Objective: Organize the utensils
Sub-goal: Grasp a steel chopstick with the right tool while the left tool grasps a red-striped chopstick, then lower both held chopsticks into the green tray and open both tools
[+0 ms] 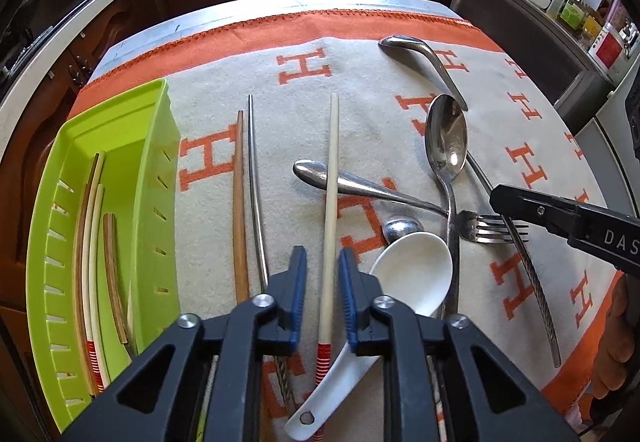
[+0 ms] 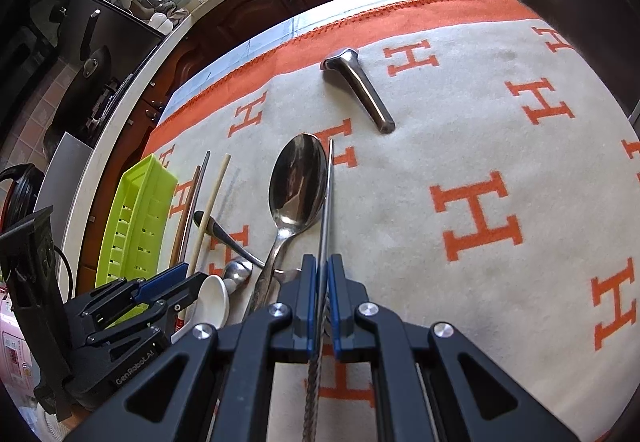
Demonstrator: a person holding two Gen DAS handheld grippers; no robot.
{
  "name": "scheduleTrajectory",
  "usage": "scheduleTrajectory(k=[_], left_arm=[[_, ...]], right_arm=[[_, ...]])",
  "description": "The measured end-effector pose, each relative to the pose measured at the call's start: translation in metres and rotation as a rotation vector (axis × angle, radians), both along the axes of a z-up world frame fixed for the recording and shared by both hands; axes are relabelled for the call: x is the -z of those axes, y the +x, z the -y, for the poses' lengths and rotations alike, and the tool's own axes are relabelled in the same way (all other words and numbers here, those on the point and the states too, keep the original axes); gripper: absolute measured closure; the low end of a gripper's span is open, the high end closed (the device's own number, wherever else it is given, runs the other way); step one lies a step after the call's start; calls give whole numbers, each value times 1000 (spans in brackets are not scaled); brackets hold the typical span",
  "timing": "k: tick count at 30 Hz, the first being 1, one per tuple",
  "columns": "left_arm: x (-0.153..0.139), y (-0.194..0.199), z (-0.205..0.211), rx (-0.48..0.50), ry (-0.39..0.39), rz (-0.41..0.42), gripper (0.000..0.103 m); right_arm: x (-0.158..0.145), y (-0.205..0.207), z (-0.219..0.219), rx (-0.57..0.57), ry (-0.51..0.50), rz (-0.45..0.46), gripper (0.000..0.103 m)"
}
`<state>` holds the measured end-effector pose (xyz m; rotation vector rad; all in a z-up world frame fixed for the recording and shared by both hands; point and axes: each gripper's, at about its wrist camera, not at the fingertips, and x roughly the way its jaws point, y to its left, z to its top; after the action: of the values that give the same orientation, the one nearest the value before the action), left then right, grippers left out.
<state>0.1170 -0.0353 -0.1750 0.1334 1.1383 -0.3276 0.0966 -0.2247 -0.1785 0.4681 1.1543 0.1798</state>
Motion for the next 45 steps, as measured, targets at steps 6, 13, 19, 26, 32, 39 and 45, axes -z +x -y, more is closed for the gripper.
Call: scheduleTrajectory(k=[6,13,19,26,32,39,45], left_arm=[[-2,-1,-5,-45,-51,-22,100],[-25,-11,-15,-83,-97,10,100],[-49,-22,-28,-112,-112,52,100],[-72,-36,-47,-142,-123,91,100],[-91,-49,-78,-190,-130,123,100],[-100,-55,-127,-260,-97,145,100],[-91,-51,-163,-302,-80,125,100]], right_arm=[[1,-1,5,14,43,-5,97],[-2,-7,18,60,83,-7,98],[-9,-14,28,104,86,1,98],[-19,-24,29,107,96,14,98],[-41,-26,12,56,118,54,98],[-77,-15,-50,-110,179,90,98],[-97,8,-123,-232,244,73,98]])
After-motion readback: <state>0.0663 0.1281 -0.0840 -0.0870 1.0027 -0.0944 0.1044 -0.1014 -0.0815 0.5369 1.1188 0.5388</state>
